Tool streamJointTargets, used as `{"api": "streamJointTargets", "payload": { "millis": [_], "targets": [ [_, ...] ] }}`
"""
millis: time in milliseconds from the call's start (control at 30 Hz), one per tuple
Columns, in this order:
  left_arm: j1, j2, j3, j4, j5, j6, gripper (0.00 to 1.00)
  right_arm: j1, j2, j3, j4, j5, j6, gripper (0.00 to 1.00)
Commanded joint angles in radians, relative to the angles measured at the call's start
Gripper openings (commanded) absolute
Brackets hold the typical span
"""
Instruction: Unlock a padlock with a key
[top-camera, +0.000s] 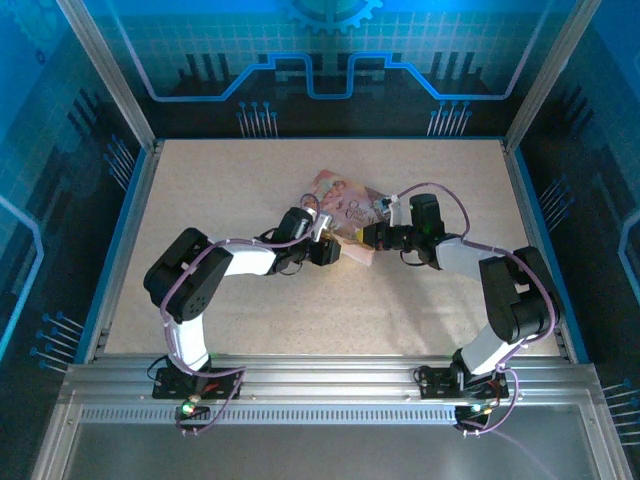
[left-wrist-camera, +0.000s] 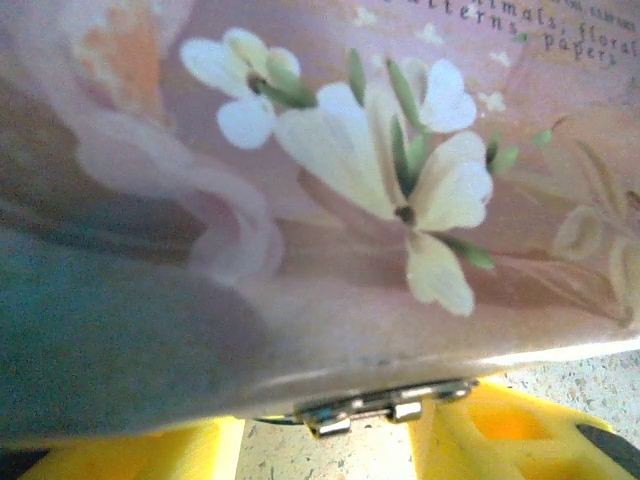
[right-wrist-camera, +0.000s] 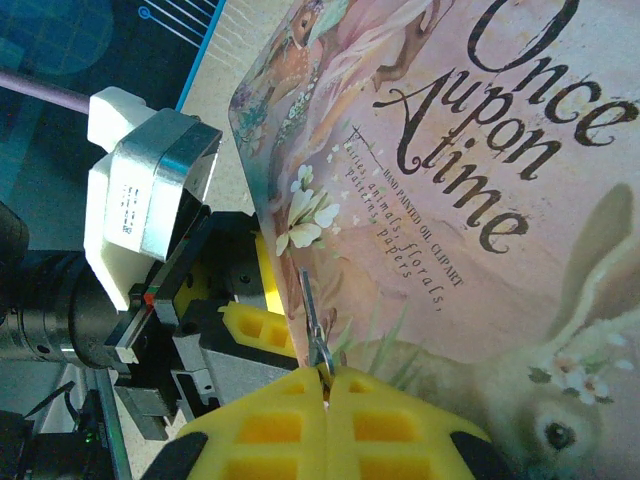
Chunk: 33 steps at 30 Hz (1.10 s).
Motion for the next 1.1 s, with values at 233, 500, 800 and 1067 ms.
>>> {"api": "streamJointTargets", "payload": {
  "millis": [233, 500, 800, 1067],
  "targets": [
    [-0.014, 0.021, 0.04, 0.01, -0.005, 0.008, 0.43, -0.011, 0.03, -0.025, -0.029, -0.021, -0.007, 0.0],
    [-0.014, 0.034, 0.04, 0.01, -0.008, -0.003, 0.43, -0.011, 0.031, -0.026, -0.03, -0.021, -0.004, 0.0],
    [-0.014, 0.023, 0.04, 0.011, -0.01, -0.004, 0.34, -0.011, 0.033, -0.028, 0.003, -0.024, 0.0, 0.0],
    [-0.013, -0.013, 0.033, 0.008, -0.01, -0.008, 0.31, -0.008, -0.019, -0.031, 0.018, -0.02, 0.018, 0.0]
  ]
}}
